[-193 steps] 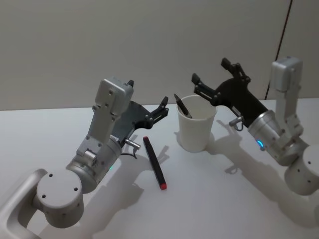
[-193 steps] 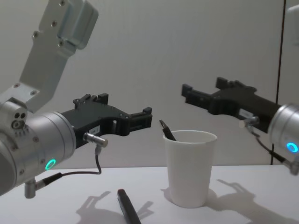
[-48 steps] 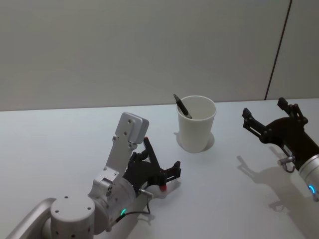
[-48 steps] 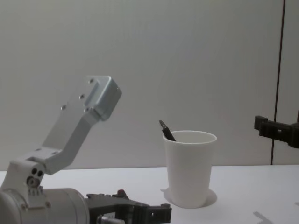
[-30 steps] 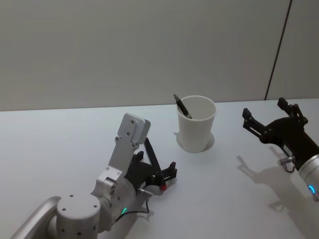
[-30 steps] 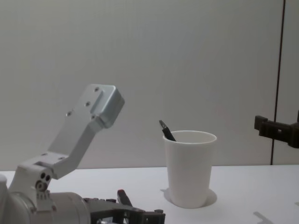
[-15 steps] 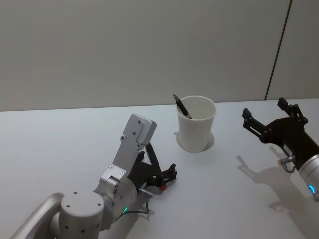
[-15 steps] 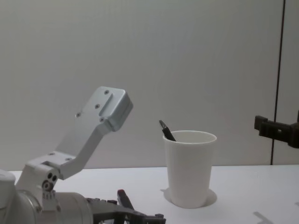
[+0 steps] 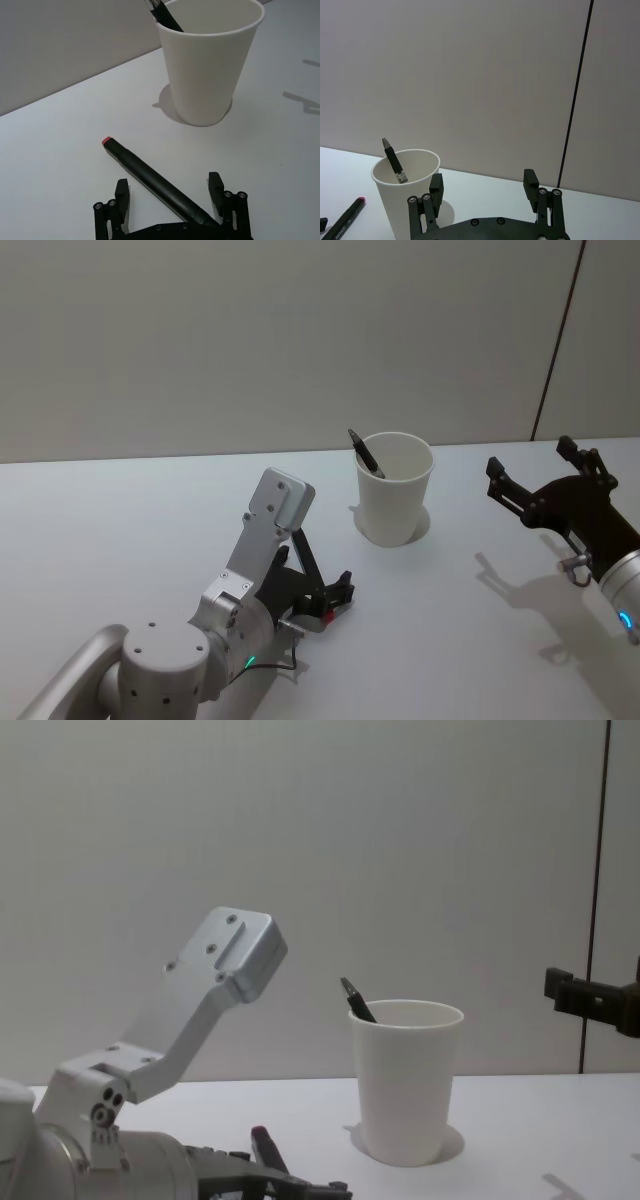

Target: Place the pen into the pen holder.

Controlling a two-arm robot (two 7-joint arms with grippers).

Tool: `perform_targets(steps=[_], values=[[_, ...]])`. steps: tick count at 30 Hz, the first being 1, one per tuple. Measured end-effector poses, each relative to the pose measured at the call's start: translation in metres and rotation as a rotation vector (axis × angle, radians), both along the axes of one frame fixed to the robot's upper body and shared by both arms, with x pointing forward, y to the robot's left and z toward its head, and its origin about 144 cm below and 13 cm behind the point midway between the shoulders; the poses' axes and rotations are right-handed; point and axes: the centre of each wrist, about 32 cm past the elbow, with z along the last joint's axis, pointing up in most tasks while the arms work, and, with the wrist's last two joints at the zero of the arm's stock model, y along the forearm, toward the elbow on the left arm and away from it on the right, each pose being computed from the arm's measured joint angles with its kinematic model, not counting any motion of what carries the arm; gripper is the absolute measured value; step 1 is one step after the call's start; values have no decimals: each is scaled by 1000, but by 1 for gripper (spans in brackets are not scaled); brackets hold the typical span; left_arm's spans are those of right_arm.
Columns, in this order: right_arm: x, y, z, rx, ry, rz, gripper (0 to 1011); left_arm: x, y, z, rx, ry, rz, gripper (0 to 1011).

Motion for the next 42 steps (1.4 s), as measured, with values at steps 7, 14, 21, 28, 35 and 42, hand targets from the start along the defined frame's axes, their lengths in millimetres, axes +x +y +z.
perform_targets(steps=[7, 14, 21, 28, 35, 42], values=[[0, 0, 0, 0, 0, 0, 1001, 0, 0, 0, 2, 2, -1, 847], [0, 0, 0, 0, 0, 0, 1001, 0, 0, 1, 4, 3, -1, 650], [0, 0, 0, 0, 0, 0, 1001, 0, 0, 1, 6, 4, 0, 403], [0, 0, 0, 0, 0, 0, 1001, 0, 0, 1, 7, 5, 0, 198], [0, 0, 0, 0, 0, 0, 1001, 0, 0, 1, 7, 5, 0, 174], [0, 0, 0, 0, 0, 0, 1001, 0, 0, 1, 7, 5, 0, 176]])
